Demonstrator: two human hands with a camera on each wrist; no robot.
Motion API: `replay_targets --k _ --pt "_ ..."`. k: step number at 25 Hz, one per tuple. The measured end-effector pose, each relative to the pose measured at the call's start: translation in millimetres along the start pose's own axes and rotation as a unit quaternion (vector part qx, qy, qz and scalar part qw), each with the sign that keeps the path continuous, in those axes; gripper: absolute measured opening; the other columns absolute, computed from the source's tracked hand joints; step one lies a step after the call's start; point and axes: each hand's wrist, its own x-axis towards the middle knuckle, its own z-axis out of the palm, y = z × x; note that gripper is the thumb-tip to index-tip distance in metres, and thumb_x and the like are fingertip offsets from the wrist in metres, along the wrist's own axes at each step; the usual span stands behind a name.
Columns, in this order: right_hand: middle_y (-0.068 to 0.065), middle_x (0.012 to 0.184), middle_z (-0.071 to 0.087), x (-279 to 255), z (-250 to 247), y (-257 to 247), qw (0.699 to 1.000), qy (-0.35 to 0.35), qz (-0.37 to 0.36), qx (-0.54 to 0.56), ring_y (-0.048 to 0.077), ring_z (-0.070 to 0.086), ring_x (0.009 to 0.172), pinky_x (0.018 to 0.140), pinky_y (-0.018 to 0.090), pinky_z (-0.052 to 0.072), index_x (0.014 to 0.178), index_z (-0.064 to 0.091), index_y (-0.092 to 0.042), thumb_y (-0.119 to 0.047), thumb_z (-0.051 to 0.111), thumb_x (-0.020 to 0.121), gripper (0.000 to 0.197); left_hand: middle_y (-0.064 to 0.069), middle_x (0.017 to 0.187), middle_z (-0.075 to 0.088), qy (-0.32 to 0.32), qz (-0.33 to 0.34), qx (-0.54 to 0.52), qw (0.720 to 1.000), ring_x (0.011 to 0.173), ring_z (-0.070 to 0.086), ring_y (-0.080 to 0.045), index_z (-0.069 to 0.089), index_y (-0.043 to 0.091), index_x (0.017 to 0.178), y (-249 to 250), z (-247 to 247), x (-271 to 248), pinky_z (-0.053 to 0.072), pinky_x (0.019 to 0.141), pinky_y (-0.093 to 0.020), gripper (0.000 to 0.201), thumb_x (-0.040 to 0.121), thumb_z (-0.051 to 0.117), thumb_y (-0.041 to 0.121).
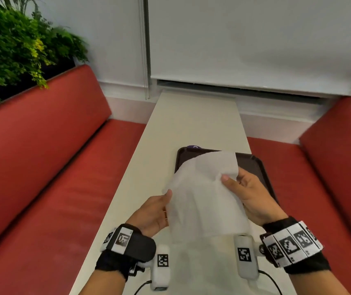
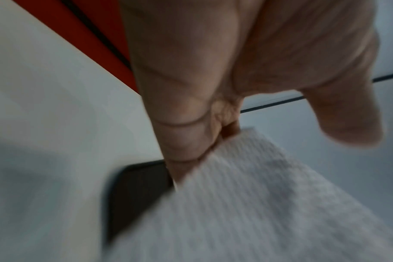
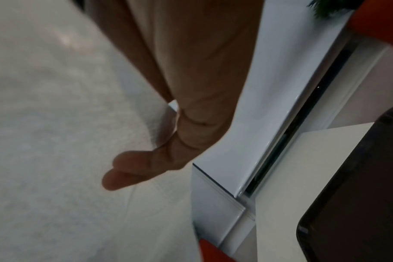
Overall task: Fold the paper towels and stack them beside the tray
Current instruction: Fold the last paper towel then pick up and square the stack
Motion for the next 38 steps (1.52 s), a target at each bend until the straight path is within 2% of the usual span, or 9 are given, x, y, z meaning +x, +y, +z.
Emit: replay_targets --k 4,10,14,17,22,27,29,33,38 --pt "0.009 0.118 0.068 -14 -13 -8 0.998 0.053 -0.028 -0.027 0.028 0.065 0.109 0.092 0.042 0.054 0.119 0.063 -0.012 -0.032 0.072 0.079 0.046 -0.018 0.113 0.067 -0.043 0.081 0.054 0.994 0.099 0.068 -0.026 0.063 0.001 0.111 28 23 3 0.057 0.075 -0.031 0.043 0.070 0.072 0.012" --pt "0.011 0.108 0.072 -33 -24 -20 0.995 0.052 -0.034 -0.076 0.031 0.069 0.100 0.083 0.041 0.058 0.111 0.067 -0.001 -0.014 0.060 0.085 0.029 -0.017 0.110 0.069 -0.012 0.139 0.135 0.981 0.098 0.067 -0.027 0.063 -0.002 0.110 47 31 -3 0.057 0.075 -0.030 0.040 0.073 0.066 0.011" --pt "0.013 0.109 0.071 -36 -26 -21 0.995 0.054 -0.061 -0.062 0.033 0.068 0.101 0.081 0.039 0.058 0.108 0.069 -0.003 -0.038 0.076 0.072 0.051 -0.013 0.105 0.071 -0.007 0.150 0.095 0.984 0.092 0.069 -0.021 0.065 0.002 0.106 52 37 -8 0.058 0.074 -0.028 0.027 0.080 0.059 0.003" --pt "0.016 0.109 0.071 -37 -28 -22 0.994 0.055 -0.080 -0.052 0.038 0.067 0.101 0.083 0.053 0.055 0.105 0.072 -0.010 -0.049 0.081 0.063 0.057 -0.012 0.104 0.070 -0.012 0.147 0.071 0.986 0.090 0.069 -0.021 0.065 0.003 0.106 54 39 -9 0.058 0.077 -0.030 0.026 0.082 0.056 0.003" --pt "0.009 0.102 0.074 -42 -34 -27 0.994 0.024 -0.110 -0.007 0.026 0.071 0.093 0.072 0.034 0.060 0.094 0.077 -0.017 -0.044 0.086 0.056 0.047 -0.011 0.095 0.072 -0.007 0.138 0.087 0.986 0.082 0.069 -0.023 0.072 0.015 0.089 62 44 -16 0.057 0.073 -0.038 0.016 0.079 0.060 0.012" --pt "0.006 0.078 0.072 -52 -44 -28 0.990 0.038 -0.129 -0.052 0.017 0.068 0.071 0.057 0.022 0.052 0.062 0.074 -0.011 0.002 0.073 0.066 0.013 -0.008 0.073 0.056 -0.012 0.108 0.094 0.990 0.060 0.058 -0.019 0.056 0.009 0.067 70 45 -23 0.047 0.050 -0.025 0.029 0.087 0.036 0.008" --pt "0.021 0.089 0.068 -63 -52 -27 0.992 0.013 -0.127 -0.014 0.029 0.066 0.079 0.063 0.028 0.053 0.067 0.073 -0.003 -0.020 0.080 0.066 0.018 -0.009 0.075 0.058 -0.035 0.118 0.091 0.988 0.062 0.059 -0.021 0.055 0.004 0.071 72 47 -25 0.050 0.051 -0.025 0.024 0.087 0.038 0.013" --pt "0.026 0.085 0.067 -81 -54 -27 0.999 0.017 -0.030 -0.019 0.031 0.064 0.067 0.056 0.030 0.051 0.071 0.066 -0.002 -0.054 0.077 0.068 0.053 -0.008 0.091 0.069 -0.068 0.179 0.314 0.930 0.077 0.068 -0.027 0.065 0.012 0.077 77 58 -18 0.057 0.068 -0.032 0.014 0.075 0.070 -0.001" --pt "0.008 0.073 0.069 -101 -48 17 0.982 0.081 0.095 -0.145 0.016 0.063 0.066 0.061 0.025 0.051 0.099 0.067 -0.010 -0.009 0.075 0.079 0.021 0.000 0.083 0.070 -0.071 0.205 0.489 0.845 0.078 0.067 -0.013 0.070 0.015 0.075 65 95 23 0.055 0.076 -0.032 0.011 0.078 0.069 0.004"
